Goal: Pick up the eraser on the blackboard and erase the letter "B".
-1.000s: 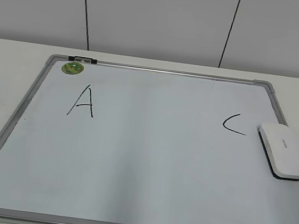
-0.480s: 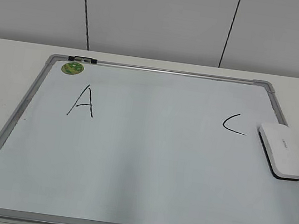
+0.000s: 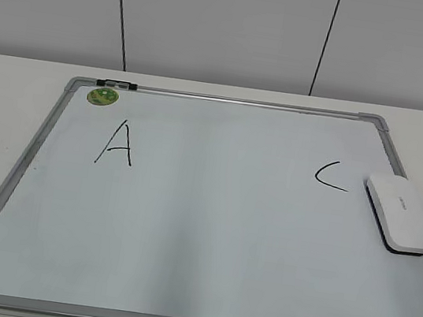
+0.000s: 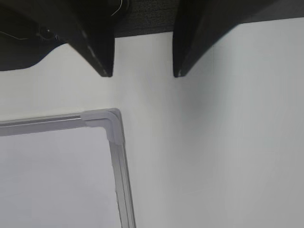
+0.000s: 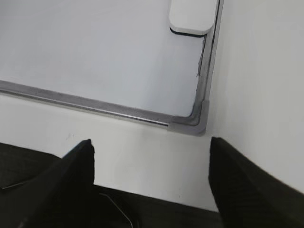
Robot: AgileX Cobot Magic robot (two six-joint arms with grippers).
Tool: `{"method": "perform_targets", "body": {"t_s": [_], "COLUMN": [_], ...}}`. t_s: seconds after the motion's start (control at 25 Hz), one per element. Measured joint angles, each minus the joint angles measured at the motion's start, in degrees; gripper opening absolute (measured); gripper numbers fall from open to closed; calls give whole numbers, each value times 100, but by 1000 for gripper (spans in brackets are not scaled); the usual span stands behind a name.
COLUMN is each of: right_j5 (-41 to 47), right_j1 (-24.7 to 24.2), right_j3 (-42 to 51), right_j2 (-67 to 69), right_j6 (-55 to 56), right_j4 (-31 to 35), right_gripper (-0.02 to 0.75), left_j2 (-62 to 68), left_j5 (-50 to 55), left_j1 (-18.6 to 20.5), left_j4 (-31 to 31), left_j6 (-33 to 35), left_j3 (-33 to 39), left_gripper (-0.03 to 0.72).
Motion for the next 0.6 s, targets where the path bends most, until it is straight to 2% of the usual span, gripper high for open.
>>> {"method": "perform_targets", "body": {"t_s": [0.16, 0.6], "right_j5": [366, 493], "right_j1": [0, 0], "right_j3": [20, 89], "right_j2": [0, 0], "right_j6": [-13, -13], "right_j4": [0, 0], "right_gripper": [554, 554], "left_j2": [0, 0], "left_j5": [0, 9], "left_j1": [-45, -45], "left_j4": [0, 0], "left_j6": [0, 0], "left_j3": [0, 29], "left_gripper": [301, 282]}}
